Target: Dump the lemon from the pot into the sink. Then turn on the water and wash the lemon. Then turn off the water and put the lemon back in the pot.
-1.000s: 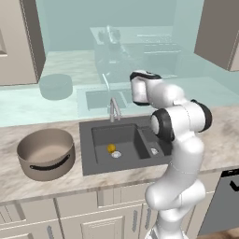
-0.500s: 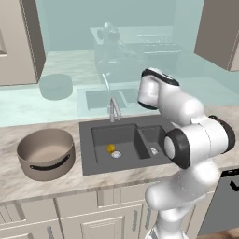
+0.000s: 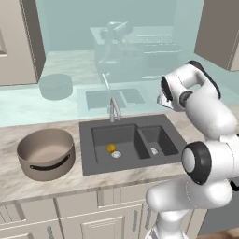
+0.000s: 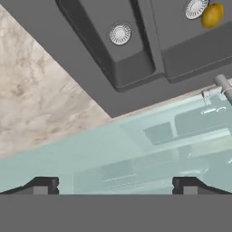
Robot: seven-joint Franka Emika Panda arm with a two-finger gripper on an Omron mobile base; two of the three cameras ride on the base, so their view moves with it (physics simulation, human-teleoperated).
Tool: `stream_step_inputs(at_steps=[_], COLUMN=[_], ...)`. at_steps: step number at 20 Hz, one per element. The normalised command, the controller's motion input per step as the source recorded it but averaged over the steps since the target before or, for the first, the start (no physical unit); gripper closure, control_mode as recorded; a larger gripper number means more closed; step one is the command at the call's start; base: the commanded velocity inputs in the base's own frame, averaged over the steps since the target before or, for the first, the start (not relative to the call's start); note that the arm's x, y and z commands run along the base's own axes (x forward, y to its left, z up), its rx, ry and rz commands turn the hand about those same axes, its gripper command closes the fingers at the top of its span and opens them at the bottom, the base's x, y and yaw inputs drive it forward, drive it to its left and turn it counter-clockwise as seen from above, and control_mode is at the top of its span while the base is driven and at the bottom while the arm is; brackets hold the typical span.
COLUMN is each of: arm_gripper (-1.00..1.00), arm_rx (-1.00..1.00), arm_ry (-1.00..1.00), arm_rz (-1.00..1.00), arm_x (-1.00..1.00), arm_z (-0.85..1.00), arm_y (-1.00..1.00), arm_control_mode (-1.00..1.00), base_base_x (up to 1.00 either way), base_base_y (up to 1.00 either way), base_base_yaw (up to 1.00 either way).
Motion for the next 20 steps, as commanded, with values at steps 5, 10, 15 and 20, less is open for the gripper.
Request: stream_step_inputs(at_steps=[5,10,15,20], arm_gripper=[-1.00,-1.00,-1.00,-1.00], arm_rx=[0.00,-0.08,-0.48,-0.65], arm_ry=[0.53,0.35,-0.09,-0.24], arm_rz=[0.00,0.00,0.06,0.14], arm_x=[-0.45,-0.18,0.04,0.00], arm_z=[1.00,1.00,1.00,1.00], arm_y=[0.08,0.33,0.42,0.29], arm_control_mode=[-1.00,-1.00,-1.00,-1.00], base_base_x=[0.00,0.00,0.00,0.00], base_base_y=[0.00,0.00,0.00,0.00], base_base_yaw=[0.00,0.00,0.00,0.00])
